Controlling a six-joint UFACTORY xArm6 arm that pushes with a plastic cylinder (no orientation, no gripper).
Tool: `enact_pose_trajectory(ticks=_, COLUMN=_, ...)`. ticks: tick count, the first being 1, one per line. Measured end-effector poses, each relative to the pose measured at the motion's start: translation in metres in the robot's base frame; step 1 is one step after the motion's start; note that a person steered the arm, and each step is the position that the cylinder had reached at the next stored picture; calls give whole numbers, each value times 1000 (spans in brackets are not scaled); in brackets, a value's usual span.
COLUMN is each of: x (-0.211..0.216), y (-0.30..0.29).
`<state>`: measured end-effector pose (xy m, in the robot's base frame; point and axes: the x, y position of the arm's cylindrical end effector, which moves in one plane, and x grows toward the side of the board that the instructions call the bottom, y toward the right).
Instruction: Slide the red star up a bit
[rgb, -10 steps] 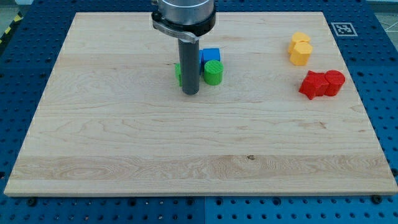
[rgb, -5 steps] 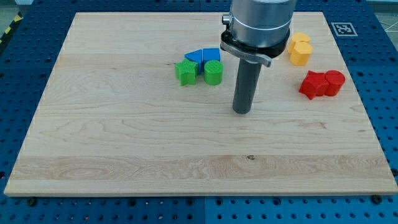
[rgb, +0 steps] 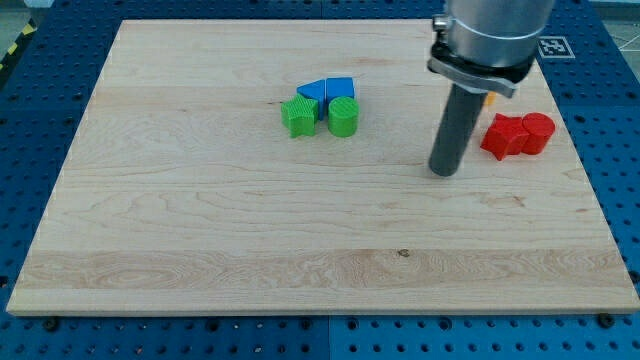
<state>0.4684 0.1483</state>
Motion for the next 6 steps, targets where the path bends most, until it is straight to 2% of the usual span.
enact_pose_trajectory(ticks=4, x=1, y=73)
enact_pose_trajectory(ticks=6, x=-18, y=71)
